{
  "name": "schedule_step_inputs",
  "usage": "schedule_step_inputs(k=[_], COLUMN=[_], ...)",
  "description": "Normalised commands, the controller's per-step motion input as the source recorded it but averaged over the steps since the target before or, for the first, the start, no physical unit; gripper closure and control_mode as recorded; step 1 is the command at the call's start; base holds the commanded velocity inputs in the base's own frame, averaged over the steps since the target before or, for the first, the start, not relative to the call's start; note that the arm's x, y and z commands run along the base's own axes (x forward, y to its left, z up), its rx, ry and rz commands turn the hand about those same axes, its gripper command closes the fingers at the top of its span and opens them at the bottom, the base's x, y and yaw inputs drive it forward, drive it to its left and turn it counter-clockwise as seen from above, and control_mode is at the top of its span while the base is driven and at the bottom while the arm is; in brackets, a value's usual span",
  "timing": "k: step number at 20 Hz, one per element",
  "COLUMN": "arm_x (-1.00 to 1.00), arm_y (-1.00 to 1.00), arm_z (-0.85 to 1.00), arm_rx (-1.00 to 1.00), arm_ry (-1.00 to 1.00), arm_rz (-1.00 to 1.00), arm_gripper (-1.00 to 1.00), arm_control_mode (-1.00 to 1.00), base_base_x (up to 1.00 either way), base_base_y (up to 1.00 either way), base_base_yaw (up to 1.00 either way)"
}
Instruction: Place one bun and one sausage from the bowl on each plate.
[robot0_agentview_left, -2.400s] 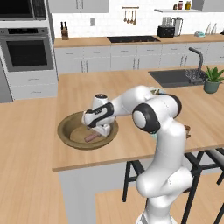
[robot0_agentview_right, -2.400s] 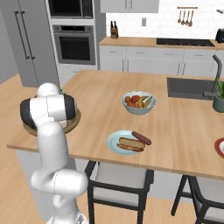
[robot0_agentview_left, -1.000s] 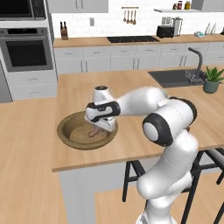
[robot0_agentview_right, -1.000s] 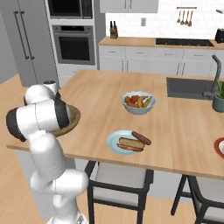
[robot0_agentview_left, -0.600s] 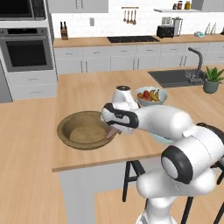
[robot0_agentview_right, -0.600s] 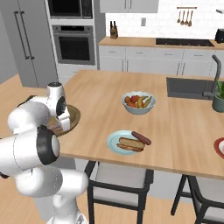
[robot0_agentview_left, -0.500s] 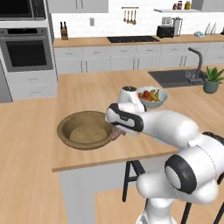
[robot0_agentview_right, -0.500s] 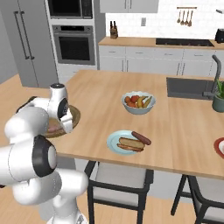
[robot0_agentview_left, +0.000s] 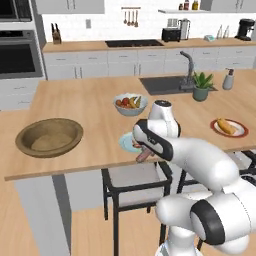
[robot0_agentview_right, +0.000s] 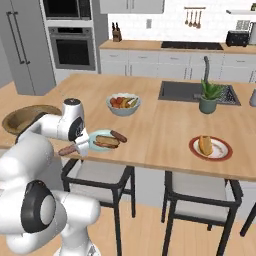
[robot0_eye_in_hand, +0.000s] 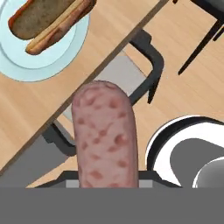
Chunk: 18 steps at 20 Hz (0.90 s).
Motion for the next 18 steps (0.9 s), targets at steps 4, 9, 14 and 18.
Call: schedule_step_inputs(k=[4, 9, 14, 18], arm_x=[0.0, 0.0, 0.0, 0.0], arm_y=[0.0, 0.0, 0.0, 0.0], arm_z=[0.0, 0.0, 0.0, 0.0], arm_rx=[0.0, 0.0, 0.0, 0.0], arm_ry=[0.0, 0.0, 0.0, 0.0], arm_rz=[0.0, 0.0, 0.0, 0.0], arm_gripper=[1.0, 1.0, 1.0, 1.0], arm_control_mode=[1.0, 1.0, 1.0, 1.0], base_base_x=[-0.45, -0.14, 0.25, 0.84], base_base_y=[-1.0, -1.0, -1.0, -0.44], base_base_yaw=[0.0, 0.0, 0.0, 0.0])
